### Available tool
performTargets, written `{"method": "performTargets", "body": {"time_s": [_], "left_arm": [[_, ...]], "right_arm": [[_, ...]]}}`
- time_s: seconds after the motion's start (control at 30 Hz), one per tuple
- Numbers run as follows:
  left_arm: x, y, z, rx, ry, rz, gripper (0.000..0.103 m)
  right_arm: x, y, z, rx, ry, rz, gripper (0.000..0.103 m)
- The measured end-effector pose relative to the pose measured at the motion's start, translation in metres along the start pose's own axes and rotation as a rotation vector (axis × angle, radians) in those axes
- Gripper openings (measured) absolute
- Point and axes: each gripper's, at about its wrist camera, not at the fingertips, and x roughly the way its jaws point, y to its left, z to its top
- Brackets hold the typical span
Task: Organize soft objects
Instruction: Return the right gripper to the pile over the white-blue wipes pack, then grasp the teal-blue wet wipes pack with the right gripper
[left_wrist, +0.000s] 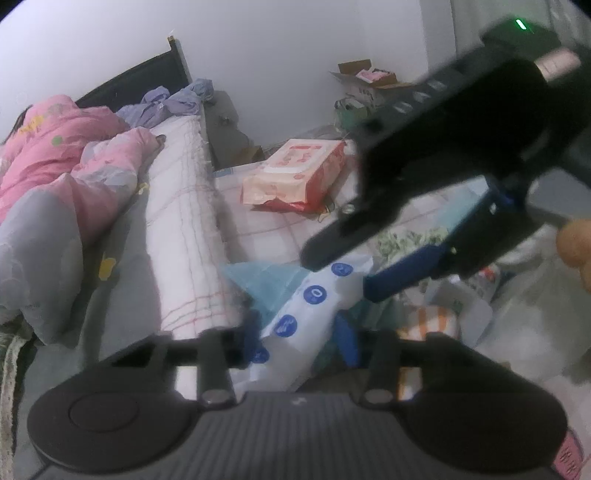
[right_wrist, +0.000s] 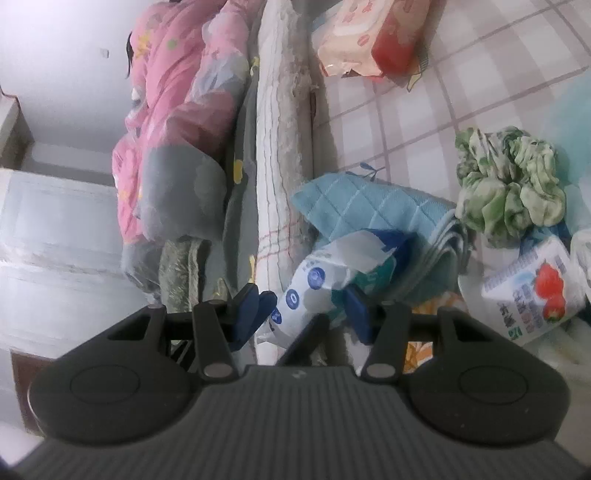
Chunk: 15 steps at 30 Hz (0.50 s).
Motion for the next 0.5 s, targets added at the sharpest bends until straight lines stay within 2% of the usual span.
{"method": "performTargets", "body": {"time_s": [0.03, 0.07, 0.17, 0.37, 0.5], "left_arm": [[-0.001, 0.003, 0.002, -0.014, 0.002, -0.005, 0.033], [-0.002, 0.007, 0.004, -0.032, 0.002, -0.012, 0.021], [-0.009, 0.022, 0.010, -0.125, 0.008, -0.045, 0.015], [-0.027, 0.058, 0.010, -0.356, -0.009, -0.156, 0.013], [-0.036, 0.081, 0.003, -0.481, -0.031, -0.210, 0.012]], "right_arm": [[-0.002, -0.002, 0.000, 0.005, -0.004, 0.007, 0.052], [-0.005, -0.003, 0.000, 0.006, -0.010, 0.013, 0.052], [-0.016, -0.006, 0.000, 0.003, -0.038, 0.026, 0.052], [-0.032, -0.008, -0.002, 0.000, -0.075, 0.029, 0.052], [-0.029, -0.012, -0.007, 0.009, -0.073, 0.021, 0.052]]}}
